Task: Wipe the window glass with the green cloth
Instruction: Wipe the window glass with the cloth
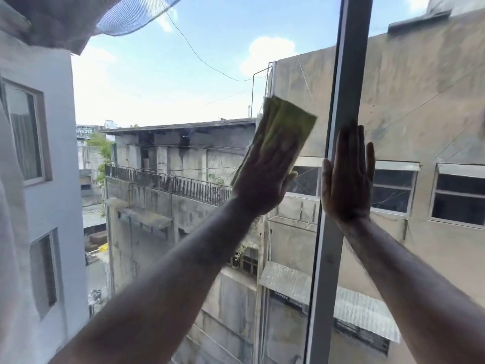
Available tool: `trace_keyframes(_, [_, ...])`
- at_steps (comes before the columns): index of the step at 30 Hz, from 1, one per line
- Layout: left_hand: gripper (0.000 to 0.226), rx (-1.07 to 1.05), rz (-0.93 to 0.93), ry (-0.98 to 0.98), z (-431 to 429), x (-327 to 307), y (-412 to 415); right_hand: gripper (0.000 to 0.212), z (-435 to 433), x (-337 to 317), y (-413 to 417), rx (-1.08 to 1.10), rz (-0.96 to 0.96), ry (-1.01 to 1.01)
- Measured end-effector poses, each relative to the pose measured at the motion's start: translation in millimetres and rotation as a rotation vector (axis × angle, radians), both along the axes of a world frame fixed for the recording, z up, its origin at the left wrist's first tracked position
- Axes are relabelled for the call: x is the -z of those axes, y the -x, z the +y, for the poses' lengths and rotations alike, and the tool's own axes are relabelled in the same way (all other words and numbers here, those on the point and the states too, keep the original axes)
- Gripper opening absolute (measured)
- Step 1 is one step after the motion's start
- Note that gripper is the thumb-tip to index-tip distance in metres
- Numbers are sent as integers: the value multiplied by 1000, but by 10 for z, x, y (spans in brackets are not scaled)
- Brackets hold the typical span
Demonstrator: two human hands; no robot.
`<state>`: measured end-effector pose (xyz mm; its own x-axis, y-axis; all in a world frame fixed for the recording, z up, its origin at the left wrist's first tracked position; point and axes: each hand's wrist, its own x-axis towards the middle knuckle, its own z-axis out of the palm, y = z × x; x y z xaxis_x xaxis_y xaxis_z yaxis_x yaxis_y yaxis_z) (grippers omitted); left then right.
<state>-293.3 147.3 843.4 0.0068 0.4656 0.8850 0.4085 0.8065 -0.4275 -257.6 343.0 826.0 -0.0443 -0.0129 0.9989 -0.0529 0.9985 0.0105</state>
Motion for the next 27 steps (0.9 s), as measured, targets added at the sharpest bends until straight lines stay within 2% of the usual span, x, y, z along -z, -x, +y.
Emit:
trace_keyframes(1, [65, -6, -12, 73, -49, 238, 3, 63, 0, -3, -6, 4, -1, 1])
trace_keyframes(3, [64, -30, -52, 72, -346, 690, 39, 63, -2, -3, -17, 1, -9, 7])
trace_keyframes(6, [66, -68, -119, -161, -1024, 1055, 70, 62, -15, -5, -30, -6, -25, 13])
trace_keyframes(8, [66, -104, -177, -398, -1399, 931, 96, 62, -23, -6, -32, -3, -20, 15])
trace_keyframes(11, [66, -101, -267, -762, -1523, 255, 148, 62, -37, -7, -31, 7, -13, 20])
trace_keyframes(13, [69, -82, -253, -865, -1338, -250, 162, 62, -37, -1, -24, 10, -8, 18])
trace_keyframes(15, [69, -65, -213, -790, -1006, -581, 148, 62, -36, -4, -17, 0, -2, 18])
trace_keyframes(17, [68, -37, -130, -550, -615, -639, 100, 63, -32, -6, -14, -5, 2, 19])
trace_keyframes(20, [63, 7, -13, -159, -180, -244, 68, 62, -21, -7, -19, -3, -2, 18])
trace_keyframes(22, [61, 17, -7, -20, -183, 196, 86, 62, -21, -5, -28, -2, -5, 15])
trace_keyframes(25, [61, -26, -57, 0, -671, 848, 128, 62, -32, -6, -47, -13, -12, 10])
trace_keyframes(27, [67, -46, -88, -144, -1156, 1059, 150, 62, -49, -13, -65, -20, -11, 18])
